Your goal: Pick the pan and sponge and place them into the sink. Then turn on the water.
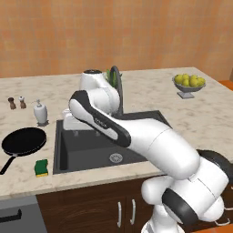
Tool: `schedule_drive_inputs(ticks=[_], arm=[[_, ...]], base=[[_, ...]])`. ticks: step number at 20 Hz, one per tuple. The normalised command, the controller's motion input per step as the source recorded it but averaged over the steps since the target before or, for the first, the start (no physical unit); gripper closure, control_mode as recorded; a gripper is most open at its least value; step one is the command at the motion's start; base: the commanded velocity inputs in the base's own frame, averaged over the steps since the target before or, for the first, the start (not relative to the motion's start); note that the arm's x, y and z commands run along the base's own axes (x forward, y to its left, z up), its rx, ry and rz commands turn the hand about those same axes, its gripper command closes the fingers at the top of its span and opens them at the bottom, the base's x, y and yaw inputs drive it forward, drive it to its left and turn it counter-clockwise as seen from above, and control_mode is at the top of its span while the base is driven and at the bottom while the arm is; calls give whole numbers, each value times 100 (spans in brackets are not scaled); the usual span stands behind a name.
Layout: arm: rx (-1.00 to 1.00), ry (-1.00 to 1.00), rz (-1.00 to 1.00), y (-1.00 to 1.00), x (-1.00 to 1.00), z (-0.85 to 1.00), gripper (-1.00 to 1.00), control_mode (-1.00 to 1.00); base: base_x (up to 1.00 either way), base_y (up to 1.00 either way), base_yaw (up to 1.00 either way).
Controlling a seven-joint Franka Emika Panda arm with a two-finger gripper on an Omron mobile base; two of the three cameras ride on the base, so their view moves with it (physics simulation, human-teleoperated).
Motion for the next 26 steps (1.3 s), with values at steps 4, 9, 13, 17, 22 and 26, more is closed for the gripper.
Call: schedule_drive_inputs(ticks=[4,9,13,17,22,26], arm=[[-14,23,-5,100,26,-41,-100,-100],[-16,1,-7,100,8,-62,-100,-100],[-2,0,-4,94,8,-35,-100,-100],[0,8,-2,87,13,-8,-100,-100],[0,9,-3,92,9,-9,-100,-100],[-2,0,-2,89,15,0,-100,-100]], base=[[0,0,0],[0,0,0],[0,0,0],[0,0,0],[0,0,0],[0,0,0]])
